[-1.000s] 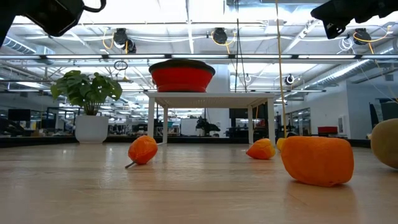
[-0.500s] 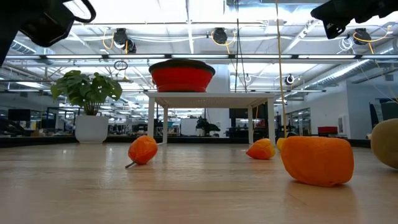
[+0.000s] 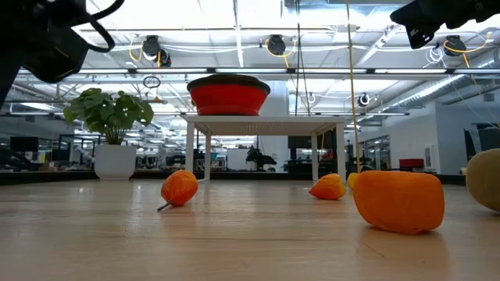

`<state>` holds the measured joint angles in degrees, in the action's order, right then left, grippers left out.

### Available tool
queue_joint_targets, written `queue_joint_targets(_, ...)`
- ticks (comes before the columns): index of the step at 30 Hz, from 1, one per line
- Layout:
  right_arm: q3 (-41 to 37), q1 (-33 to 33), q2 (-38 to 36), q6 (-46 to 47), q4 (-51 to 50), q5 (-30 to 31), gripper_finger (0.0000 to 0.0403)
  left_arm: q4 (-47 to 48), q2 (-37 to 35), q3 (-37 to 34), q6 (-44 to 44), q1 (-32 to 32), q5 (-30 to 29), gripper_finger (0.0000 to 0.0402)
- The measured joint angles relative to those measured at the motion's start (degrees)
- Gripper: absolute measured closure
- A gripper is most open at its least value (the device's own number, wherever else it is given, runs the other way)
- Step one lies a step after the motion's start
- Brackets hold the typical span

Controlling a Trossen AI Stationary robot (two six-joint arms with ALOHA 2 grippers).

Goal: Pick & Place Fruit
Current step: Put the pear into the red strainer bowl on the shelf

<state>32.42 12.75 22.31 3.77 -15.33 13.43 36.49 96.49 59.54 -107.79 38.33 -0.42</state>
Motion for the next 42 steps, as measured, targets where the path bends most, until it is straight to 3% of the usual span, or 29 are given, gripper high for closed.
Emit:
queue_joint_targets(12,0.00,0.00,0.00,0.02,0.00,0.00,0.0399,-3.96,1.69,-2.48,-0.74,-0.05,0.07,0.0164)
queue_joint_targets(20,0.00,-0.02,0.02,-0.09,0.00,0.02,0.0399,-12.33,6.37,-2.22,-0.76,-0.09,5.50,0.0190)
queue_joint_targets(42,0.00,-0.02,2.46,0.00,0.02,0.02,0.0399,-9.64,6.40,-2.35,-2.05,-1.35,5.03,0.0241)
